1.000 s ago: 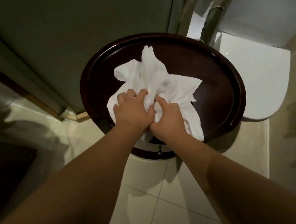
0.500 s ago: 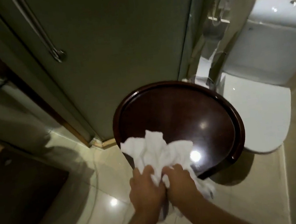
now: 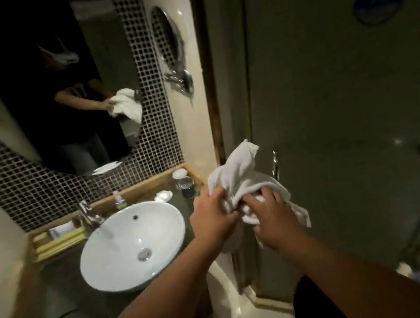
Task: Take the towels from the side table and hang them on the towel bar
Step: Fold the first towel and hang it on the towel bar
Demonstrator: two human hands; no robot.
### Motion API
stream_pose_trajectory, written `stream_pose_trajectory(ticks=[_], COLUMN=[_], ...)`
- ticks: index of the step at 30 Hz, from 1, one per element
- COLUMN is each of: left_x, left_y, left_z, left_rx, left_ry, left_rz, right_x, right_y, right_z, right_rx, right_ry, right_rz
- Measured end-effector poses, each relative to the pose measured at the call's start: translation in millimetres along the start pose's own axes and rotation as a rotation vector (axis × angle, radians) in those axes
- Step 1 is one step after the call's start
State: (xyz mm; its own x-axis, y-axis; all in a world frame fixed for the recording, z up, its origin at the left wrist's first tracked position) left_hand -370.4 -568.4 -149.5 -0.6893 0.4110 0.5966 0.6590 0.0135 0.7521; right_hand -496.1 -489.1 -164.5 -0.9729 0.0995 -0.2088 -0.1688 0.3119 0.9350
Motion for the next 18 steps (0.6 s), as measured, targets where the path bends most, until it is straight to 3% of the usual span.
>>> stream_pose_trajectory(ticks=[5, 10, 18], left_x=[-5.9, -57.5, -151.0], left_y=[105.7, 162.3, 141.6], left_z=[-98.4, -168.2, -224.2], left_rx=[0.120, 0.144, 0.024], left_ry=[-0.021, 0.030, 0.094], left_rz=[-0.047, -0.083, -0.123], right_x=[-66.0, -135.5, -159.5], right_y=[63.8, 67.5, -8.8], right_z=[-117.7, -205.9, -275.5], right_rx=[-0.017, -0.006, -0.108], right_ry=[0.179, 0.332, 0.359], right_rz=[0.113, 0.150, 0.107])
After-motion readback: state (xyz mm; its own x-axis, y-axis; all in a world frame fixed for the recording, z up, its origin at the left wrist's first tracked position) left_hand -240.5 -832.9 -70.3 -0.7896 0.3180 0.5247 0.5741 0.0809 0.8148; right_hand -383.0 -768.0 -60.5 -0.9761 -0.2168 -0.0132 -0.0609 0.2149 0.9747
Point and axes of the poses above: each hand's wrist, its own z-axis away from the middle knuckle, its own y-axis out of the back of the hand, x = y × z, the point moved 9 cm from there along -z, towards the middle knuckle, and after that the axes turned 9 degrees about y, right-handed, at the moved point
